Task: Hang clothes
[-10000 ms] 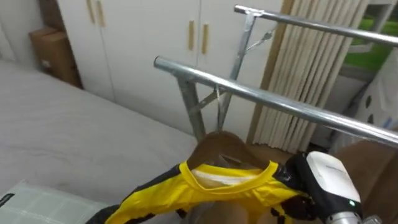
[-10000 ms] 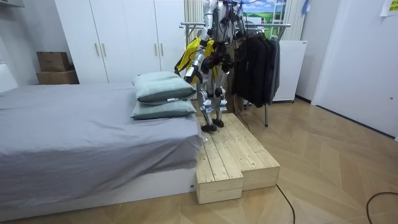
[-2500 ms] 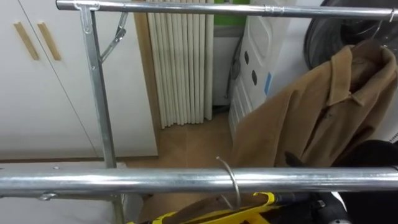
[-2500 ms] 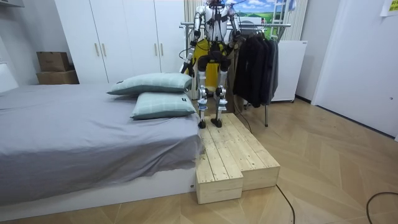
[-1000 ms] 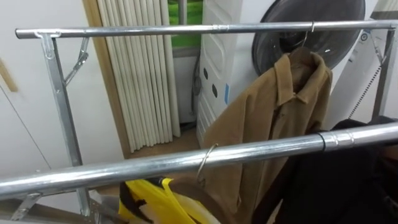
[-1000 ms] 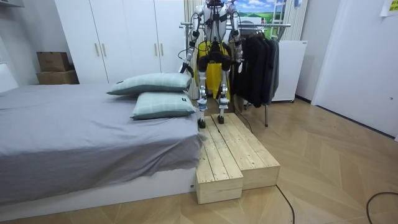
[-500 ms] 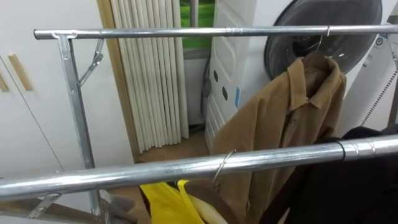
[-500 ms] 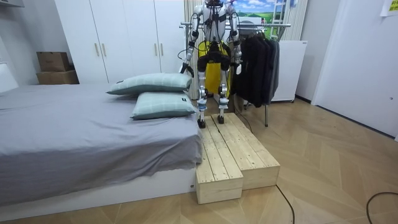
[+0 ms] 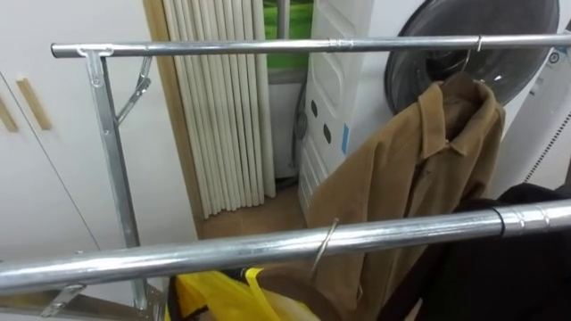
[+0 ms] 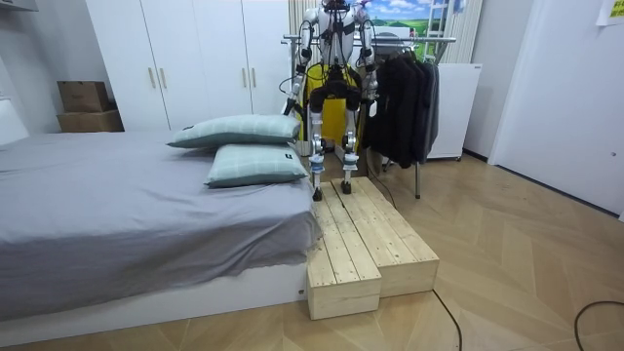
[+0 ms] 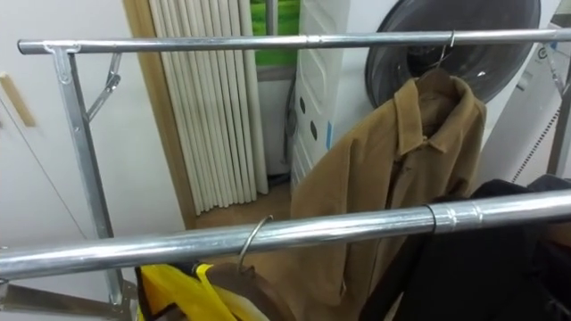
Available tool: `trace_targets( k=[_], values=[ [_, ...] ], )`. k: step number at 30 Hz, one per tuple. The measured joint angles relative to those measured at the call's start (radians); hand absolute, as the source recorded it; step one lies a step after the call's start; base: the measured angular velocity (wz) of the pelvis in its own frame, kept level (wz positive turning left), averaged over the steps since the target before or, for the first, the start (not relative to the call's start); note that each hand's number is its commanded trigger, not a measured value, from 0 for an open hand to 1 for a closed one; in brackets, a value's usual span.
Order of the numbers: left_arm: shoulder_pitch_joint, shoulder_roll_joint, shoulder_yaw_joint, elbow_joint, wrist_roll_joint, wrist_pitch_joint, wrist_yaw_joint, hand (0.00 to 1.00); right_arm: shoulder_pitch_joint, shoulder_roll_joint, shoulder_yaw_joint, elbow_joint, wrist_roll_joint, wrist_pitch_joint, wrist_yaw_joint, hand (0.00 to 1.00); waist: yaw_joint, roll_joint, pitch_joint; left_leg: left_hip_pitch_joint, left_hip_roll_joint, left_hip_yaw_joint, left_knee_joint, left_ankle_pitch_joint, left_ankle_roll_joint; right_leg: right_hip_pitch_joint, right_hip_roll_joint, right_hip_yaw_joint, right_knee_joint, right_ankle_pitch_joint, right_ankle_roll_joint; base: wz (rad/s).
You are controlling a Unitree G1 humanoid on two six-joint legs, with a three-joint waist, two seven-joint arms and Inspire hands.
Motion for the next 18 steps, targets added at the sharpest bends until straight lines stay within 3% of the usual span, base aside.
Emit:
trace_targets(
  k=[7,14,18],
  values=[
    [-0.002,0.003,-0.01,0.002,-0.011,0.0,-0.027,0.0,-0.002,-0.001,0.014,0.0,0.001,-0.001,0.011,0.0,0.001,-0.002,0.0017,0.001,0.0,-0.001,0.001,0.0,0.0,-0.001,0.0,0.0,0.002,0.001,-0.001,0.0],
    [-0.019,0.006,-0.135,0.0,-0.023,-0.019,-0.095,0.0,-0.003,-0.001,0.022,-0.006,-0.001,-0.001,0.022,0.0,-0.002,-0.005,0.0011,0.007,0.002,-0.001,0.004,0.0,0.0,0.01,0.002,0.0,0.001,0.0,-0.001,0.0],
    [-0.027,0.009,-0.157,-0.006,-0.021,-0.026,-0.099,0.0,-0.02,-0.004,0.055,-0.013,-0.01,-0.001,0.021,0.0,0.0,-0.01,-0.0011,-0.012,0.005,0.004,0.019,-0.001,0.0,-0.009,-0.001,-0.012,0.02,-0.008,-0.009,0.02]
  ],
)
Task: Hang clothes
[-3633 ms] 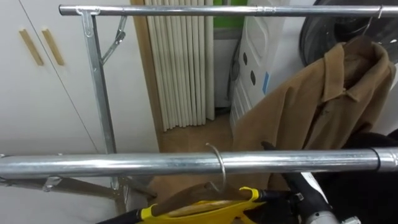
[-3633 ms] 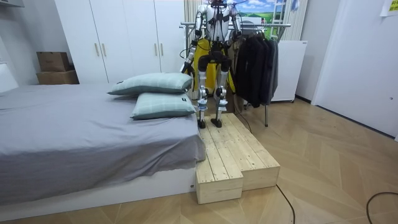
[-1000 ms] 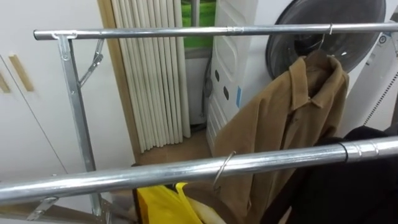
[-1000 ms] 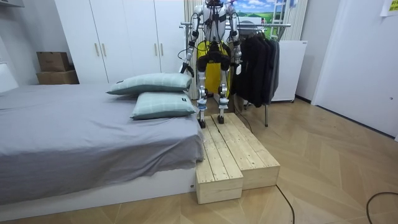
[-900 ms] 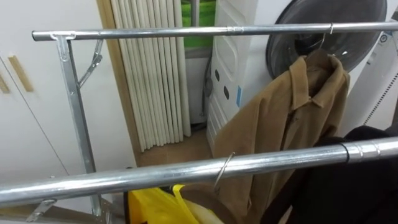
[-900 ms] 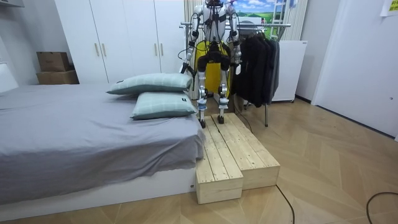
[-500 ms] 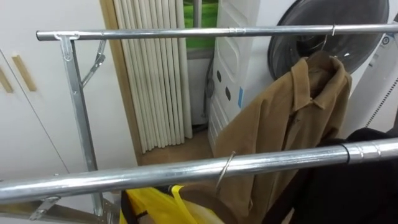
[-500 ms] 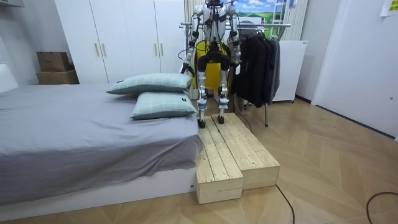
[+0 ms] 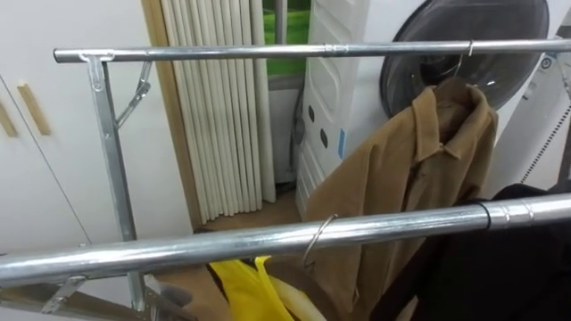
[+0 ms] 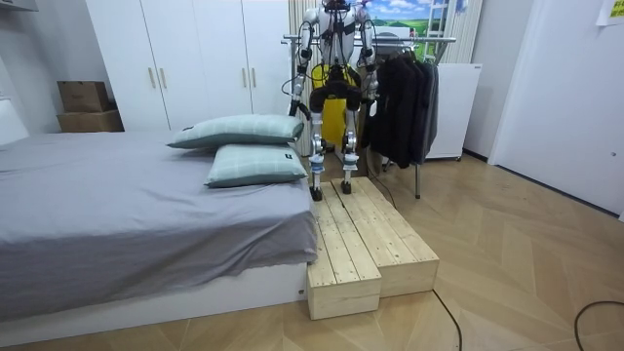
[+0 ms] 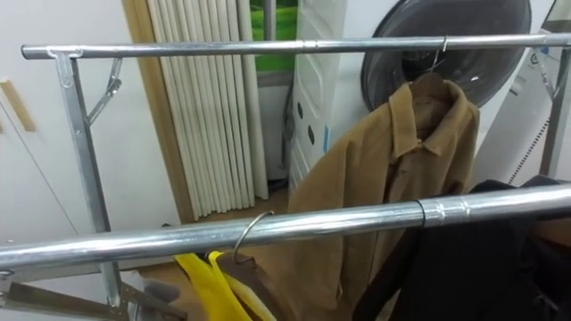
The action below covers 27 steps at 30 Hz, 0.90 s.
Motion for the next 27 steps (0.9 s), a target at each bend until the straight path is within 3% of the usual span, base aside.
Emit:
trace_targets(
  k=[1,3,6,9,12,13,14,15,16,17,18,19,22,23,26,27],
  values=[
    [-0.006,0.0,0.0,0.0,0.005,-0.006,-0.001,0.0,-0.006,-0.002,0.002,-0.007,-0.023,0.0,0.0,0.0,0.0,0.006,-0.0037,-0.025,0.001,-0.007,0.016,0.0,0.0,-0.011,-0.007,-0.018,0.005,0.0,-0.001,0.14],
    [-0.007,-0.001,0.0,-0.001,0.008,-0.014,-0.002,0.0,-0.029,-0.005,0.002,-0.006,-0.067,0.0,0.0,0.0,0.001,0.009,-0.0039,-0.06,0.001,-0.019,0.032,0.0,0.0,-0.036,-0.013,-0.032,0.015,0.001,-0.005,0.25],
    [-0.009,-0.003,-0.013,-0.001,0.019,-0.03,-0.001,0.0,-0.053,-0.012,0.041,-0.003,-0.11,-0.001,0.0,0.0,0.002,0.016,-0.0032,-0.109,0.003,-0.062,0.069,0.0,-0.001,-0.041,-0.022,-0.086,0.014,-0.001,-0.012,0.54],
    [-0.044,-0.015,-0.015,-0.003,0.059,-0.037,-0.001,0.0,-0.077,-0.028,0.095,0.005,-0.136,0.001,0.001,0.0,0.023,0.028,-0.0027,-0.164,0.004,-0.069,0.089,0.019,-0.009,-0.048,-0.036,-0.161,0.012,-0.006,-0.017,0.81],
    [-0.047,-0.01,-0.017,-0.065,0.065,-0.045,-0.009,0.0,-0.108,-0.028,0.107,0.019,-0.211,0.004,0.0,0.0,0.03,0.025,-0.0023,-0.223,-0.003,-0.103,0.065,0.077,-0.018,-0.049,-0.056,-0.28,-0.006,-0.01,-0.031,1.2],
    [-0.049,-0.003,-0.017,-0.084,0.064,-0.055,-0.012,0.0,-0.117,-0.028,0.105,0.02,-0.243,0.016,0.0,0.0,0.037,0.008,0.0012,-0.229,-0.007,-0.096,0.026,0.118,-0.024,-0.053,-0.075,-0.335,-0.026,-0.016,-0.042,1.38],
    [-0.063,0.002,-0.018,-0.089,0.065,-0.055,-0.016,0.0,-0.118,-0.029,0.105,0.018,-0.263,0.026,0.0,0.0,0.041,-0.004,0.0001,-0.242,0.01,-0.013,0.045,0.13,-0.018,-0.052,-0.087,-0.398,-0.038,-0.028,-0.056,1.35],
    [-0.067,0.005,-0.017,-0.089,0.065,-0.054,-0.016,0.0,-0.117,-0.03,0.104,0.015,-0.268,0.032,-0.001,0.0,0.045,-0.005,0.002,-0.249,0.029,0.045,0.087,0.122,-0.01,-0.048,-0.089,-0.418,-0.036,-0.035,-0.057,1.35],
    [-0.067,0.012,-0.018,-0.098,0.065,-0.054,-0.026,0.0,-0.122,-0.033,0.102,0.011,-0.276,0.043,-0.006,0.0,0.049,-0.001,0.0028,-0.25,0.06,0.149,0.192,0.075,0.025,-0.031,-0.09,-0.473,-0.036,-0.051,-0.059,1.34],
    [-0.066,0.02,-0.019,-0.098,0.067,-0.055,-0.033,0.0,-0.115,-0.032,0.09,0.009,-0.276,0.048,-0.014,0.0,0.049,0.0,0.0023,-0.235,0.082,0.218,0.279,0.036,0.047,-0.013,-0.093,-0.53,-0.031,-0.062,-0.056,1.38],
    [-0.064,0.025,-0.023,-0.098,0.069,-0.055,-0.034,0.0,-0.114,-0.031,0.085,0.008,-0.274,0.055,-0.018,0.0,0.049,-0.001,0.0027,-0.224,0.092,0.245,0.314,0.021,0.049,-0.005,-0.093,-0.56,-0.029,-0.067,-0.06,1.49],
    [-0.063,0.032,-0.039,-0.102,0.077,-0.054,-0.035,0.0,-0.111,-0.031,0.082,0.005,-0.269,0.065,-0.024,0.0,0.048,-0.001,0.0028,-0.196,0.106,0.277,0.361,0.001,0.048,0.007,-0.093,-0.622,-0.019,-0.081,-0.066,1.55],
    [-0.058,0.038,-0.069,-0.111,0.125,-0.052,-0.033,0.0,-0.109,-0.035,0.075,0.004,-0.265,0.067,-0.033,0.0,0.042,-0.006,0.0025,-0.12,0.107,0.323,0.339,-0.027,0.012,0.023,-0.092,-0.775,-0.003,-0.111,-0.067,1.63],
    [-0.063,0.041,-0.084,-0.113,0.137,-0.052,-0.033,0.0,-0.109,-0.038,0.075,0.005,-0.264,0.066,-0.033,0.0,0.024,-0.008,0.0022,-0.092,0.1,0.331,0.289,-0.035,-0.001,0.029,-0.092,-0.839,-0.004,-0.116,-0.065,1.61],
    [-0.068,0.035,-0.087,-0.116,0.198,-0.06,-0.032,0.0,-0.118,-0.043,0.075,0.007,-0.261,0.061,-0.025,0.0,0.028,-0.01,0.0009,-0.05,0.075,0.358,0.181,-0.037,-0.006,0.034,-0.092,-0.949,-0.001,-0.119,-0.059,1.21],
    [-0.07,0.033,-0.09,-0.115,0.202,-0.063,-0.029,0.0,-0.12,-0.044,0.076,0.007,-0.251,0.06,-0.024,0.0,0.031,-0.01,-0.0003,-0.047,0.063,0.358,0.154,-0.035,-0.003,0.031,-0.092,-0.962,0.002,-0.12,-0.058,0.79]
  ],
)
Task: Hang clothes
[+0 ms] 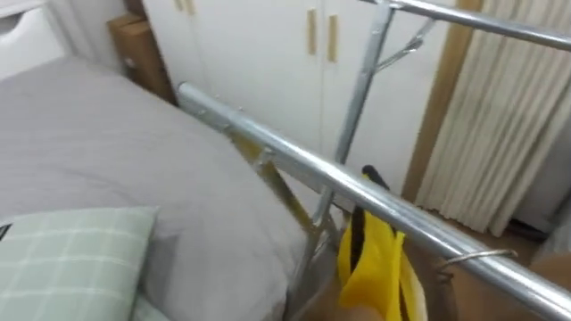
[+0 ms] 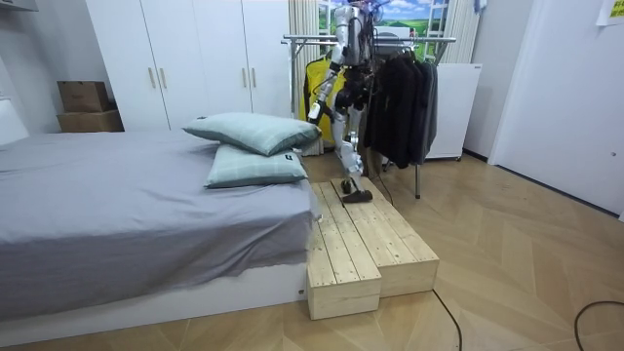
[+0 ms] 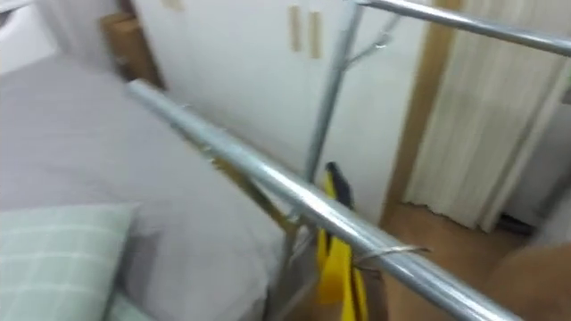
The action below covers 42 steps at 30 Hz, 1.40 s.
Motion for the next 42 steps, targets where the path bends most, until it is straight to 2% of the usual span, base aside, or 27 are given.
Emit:
trace_targets(
  k=[1,2,3,4,5,6,7,8,9,10,11,12,13,14,15,17,18,20,21,23,24,25,26,29,34,38,42],
  values=[
    [-0.005,0.003,-0.017,0.001,0.001,-0.008,0.009,0.0,-0.001,0.003,0.001,0.0,0.028,-0.007,0.0,0.0,0.007,-0.003,-0.0031,0.014,-0.013,0.009,-0.054,-0.003,0.009,-0.008,-0.004,-0.019,0.015,-0.001,0.002,0.49],
    [-0.009,0.006,-0.029,0.011,0.001,-0.017,0.018,0.0,0.0,0.006,0.003,0.0,0.049,-0.013,0.004,0.0,0.022,-0.004,-0.0086,0.021,-0.015,0.01,-0.101,-0.003,0.007,-0.016,-0.012,-0.025,0.034,-0.002,0.003,0.33],
    [-0.01,0.007,-0.03,0.014,0.001,-0.019,0.022,0.0,0.0,0.008,0.004,0.0,0.057,-0.017,0.006,0.0,0.028,-0.006,-0.0096,0.025,-0.017,0.01,-0.115,-0.005,0.003,-0.017,-0.014,-0.025,0.045,-0.001,0.004,0.15],
    [-0.01,0.009,-0.028,0.015,0.0,-0.022,0.024,0.0,0.002,0.012,0.006,-0.002,0.063,-0.017,0.005,0.0,0.037,-0.01,-0.016,0.03,-0.018,0.005,-0.131,-0.012,-0.01,-0.017,-0.023,-0.022,0.062,0.002,0.004,0.23],
    [-0.01,0.012,-0.024,0.027,0.0,-0.021,0.024,0.0,0.014,0.014,0.006,-0.004,0.064,-0.017,0.003,0.0,0.034,-0.012,-0.0218,0.032,-0.019,-0.019,-0.133,-0.012,-0.004,-0.014,-0.027,0.022,0.066,0.014,0.009,0.36],
    [-0.01,0.013,-0.024,0.033,0.0,-0.021,0.024,0.0,0.025,0.014,0.007,-0.004,0.065,-0.016,0.002,0.0,0.029,-0.015,-0.0216,0.033,-0.019,-0.032,-0.133,-0.011,0.0,-0.011,-0.027,0.063,0.067,0.021,0.013,0.63],
    [-0.011,0.013,-0.018,0.037,-0.003,-0.017,0.025,0.0,0.046,0.013,0.008,-0.004,0.067,-0.015,0.0,0.0,0.021,-0.018,-0.0206,0.032,-0.026,-0.057,-0.132,0.0,0.004,-0.006,-0.027,0.153,0.065,0.031,0.011,0.7],
    [-0.011,0.011,0.015,0.045,-0.026,-0.011,0.027,0.0,0.053,0.013,0.004,0.001,0.078,-0.008,-0.005,0.0,0.015,-0.019,-0.0207,0.03,-0.032,-0.088,-0.132,0.007,0.014,-0.001,-0.027,0.213,0.066,0.045,0.014,0.73],
    [-0.009,0.009,0.03,0.053,-0.044,-0.01,0.027,0.0,0.056,0.013,0.001,0.002,0.087,-0.006,-0.005,0.0,0.008,-0.014,-0.0179,0.029,-0.034,-0.107,-0.132,0.01,0.019,0.004,-0.028,0.234,0.063,0.054,0.022,0.92],
    [-0.006,0.008,0.053,0.071,-0.055,-0.006,0.032,0.0,0.066,0.02,-0.005,0.001,0.101,-0.007,-0.002,0.0,-0.016,-0.014,-0.0178,0.026,-0.039,-0.154,-0.133,0.017,0.03,0.016,-0.029,0.294,0.06,0.07,0.035,1.09],
    [-0.005,0.008,0.057,0.083,-0.055,0.002,0.035,0.0,0.075,0.024,-0.019,0.003,0.108,-0.008,0.001,0.0,-0.024,-0.017,-0.0175,0.026,-0.045,-0.197,-0.133,0.021,0.038,0.031,-0.028,0.369,0.053,0.082,0.054,1.16],
    [-0.005,0.007,0.059,0.084,-0.055,0.005,0.037,0.0,0.082,0.025,-0.025,0.004,0.109,-0.007,0.002,0.0,-0.033,-0.017,-0.0169,0.025,-0.049,-0.216,-0.133,0.022,0.043,0.04,-0.026,0.408,0.043,0.087,0.063,1.11],
    [-0.001,0.002,0.08,0.088,-0.056,0.013,0.04,0.0,0.084,0.025,-0.047,0.005,0.107,-0.005,0.003,0.0,-0.039,-0.018,-0.0153,0.023,-0.059,-0.261,-0.133,0.025,0.053,0.057,-0.026,0.483,0.032,0.098,0.081,1.18],
    [0.006,0.0,0.094,0.091,-0.065,0.016,0.041,0.0,0.094,0.024,-0.068,0.002,0.106,-0.003,0.002,0.0,-0.04,-0.018,-0.0149,0.02,-0.071,-0.303,-0.134,0.028,0.063,0.072,-0.027,0.537,0.027,0.105,0.094,1.16],
    [0.011,0.0,0.096,0.091,-0.071,0.016,0.042,0.0,0.099,0.025,-0.08,-0.001,0.106,-0.002,0.0,0.0,-0.038,-0.018,-0.0153,0.019,-0.077,-0.325,-0.133,0.03,0.067,0.079,-0.026,0.551,0.028,0.107,0.103,1.1],
    [0.042,0.0,0.097,0.095,-0.07,0.032,0.042,0.0,0.104,0.025,-0.106,-0.001,0.105,0.006,-0.016,0.0,-0.035,-0.016,-0.0141,0.014,-0.102,-0.401,-0.128,0.032,0.081,0.102,-0.037,0.596,0.027,0.107,0.125,0.9],
    [0.049,0.001,0.099,0.097,-0.07,0.04,0.041,0.0,0.103,0.025,-0.111,-0.002,0.104,0.007,-0.019,0.0,-0.036,-0.017,-0.0123,0.011,-0.109,-0.419,-0.124,0.032,0.085,0.109,-0.041,0.603,0.026,0.105,0.13,0.83],
    [0.072,0.002,0.105,0.108,-0.077,0.059,0.031,0.0,0.11,0.025,-0.125,-0.011,0.09,0.006,-0.026,0.0,-0.034,-0.016,-0.0099,0.004,-0.138,-0.476,-0.111,0.029,0.099,0.13,-0.052,0.656,0.023,0.099,0.147,0.76],
    [0.078,0.003,0.105,0.111,-0.083,0.061,0.026,0.0,0.11,0.025,-0.125,-0.017,0.079,0.005,-0.029,0.0,-0.032,-0.015,-0.0096,0.002,-0.14,-0.483,-0.108,0.028,0.101,0.131,-0.052,0.677,0.023,0.098,0.149,0.49],
    [0.099,0.003,0.103,0.115,-0.118,0.061,0.016,0.0,0.106,0.022,-0.115,-0.034,0.06,0.004,-0.036,0.0,-0.026,-0.011,-0.0047,-0.013,-0.152,-0.504,-0.086,0.024,0.109,0.133,-0.053,0.75,0.016,0.096,0.157,0.28],
    [0.101,0.002,0.103,0.115,-0.124,0.061,0.013,0.0,0.104,0.022,-0.115,-0.036,0.056,0.003,-0.037,0.0,-0.022,-0.01,-0.002,-0.019,-0.153,-0.507,-0.079,0.023,0.11,0.134,-0.052,0.763,0.01,0.096,0.159,0.13],
    [0.102,-0.001,0.103,0.115,-0.129,0.06,0.009,0.0,0.097,0.023,-0.114,-0.036,0.042,0.003,-0.039,0.0,-0.012,-0.009,0.0049,-0.026,-0.155,-0.512,-0.07,0.021,0.112,0.135,-0.052,0.785,0.001,0.097,0.163,0.05],
    [0.102,-0.004,0.104,0.114,-0.128,0.056,0.002,0.0,0.093,0.024,-0.113,-0.036,0.024,0.001,-0.043,0.0,-0.006,-0.007,0.0089,-0.033,-0.156,-0.514,-0.065,0.019,0.112,0.137,-0.05,0.786,-0.011,0.1,0.168,0.03],
    [0.105,-0.01,0.106,0.114,-0.128,0.05,0.0,0.0,0.09,0.023,-0.111,-0.036,0.019,-0.001,-0.048,0.0,-0.006,-0.006,0.0114,-0.041,-0.16,-0.525,-0.063,0.018,0.111,0.143,-0.05,0.79,-0.029,0.099,0.171,0.07],
    [0.109,-0.04,0.123,0.118,-0.127,0.052,0.002,0.0,0.089,0.022,-0.078,-0.035,0.015,-0.007,-0.052,0.0,-0.001,-0.004,0.0108,-0.043,-0.161,-0.534,-0.062,0.021,0.104,0.151,-0.043,0.84,-0.043,0.093,0.181,0.02],
    [0.109,-0.068,0.122,0.114,-0.126,0.063,-0.003,0.0,0.09,0.022,-0.075,-0.035,0.016,-0.004,-0.052,0.0,-0.006,-0.004,0.0095,-0.057,-0.161,-0.557,-0.058,0.026,0.097,0.15,-0.04,0.837,-0.043,0.091,0.183,0.13],
    [0.108,-0.073,0.12,0.114,-0.124,0.087,-0.006,0.0,0.09,0.023,-0.075,-0.034,0.015,0.002,-0.05,0.0,-0.006,-0.006,0.0089,-0.059,-0.16,-0.56,-0.052,0.028,0.093,0.153,-0.038,0.836,-0.044,0.091,0.184,0.08]
  ],
)
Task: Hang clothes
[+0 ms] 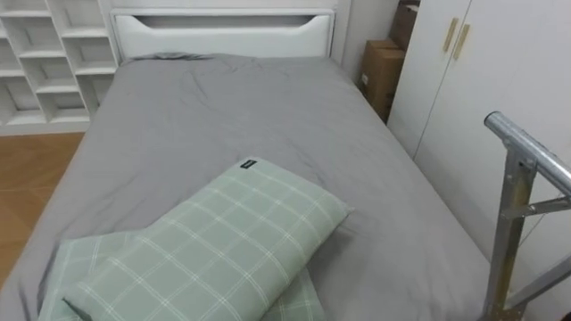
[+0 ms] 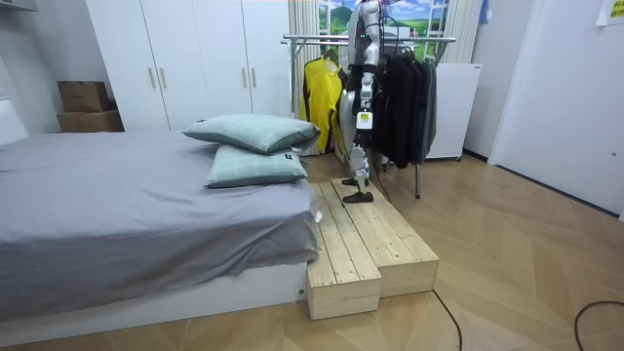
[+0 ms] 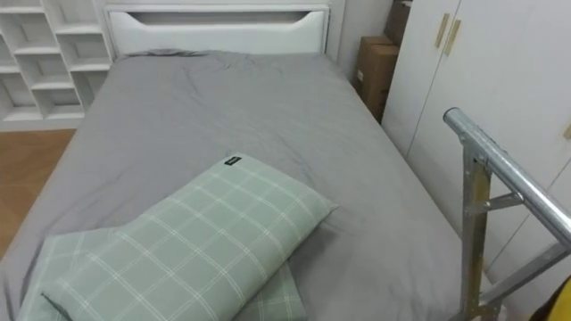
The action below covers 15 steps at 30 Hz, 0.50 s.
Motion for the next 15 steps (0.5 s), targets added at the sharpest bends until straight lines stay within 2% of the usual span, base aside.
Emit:
trace_targets(
  k=[10,15],
  values=[
    [-0.018,0.002,-0.008,-0.002,0.009,0.014,-0.002,0.0,0.003,0.0,0.02,0.002,0.01,0.002,0.019,0.0,-0.003,-0.011,-0.0006,-0.007,-0.002,-0.024,0.022,0.001,-0.002,0.012,0.001,-0.016,0.0,0.0,0.0,0.06],
    [-0.029,0.004,-0.026,-0.002,0.058,0.014,-0.018,0.0,0.001,0.001,0.04,0.0,0.01,0.0,0.018,0.0,0.0,-0.018,-0.0044,-0.012,-0.003,-0.026,0.026,0.003,-0.005,0.012,0.002,-0.016,0.0,0.0,0.0,0.01]
  ],
)
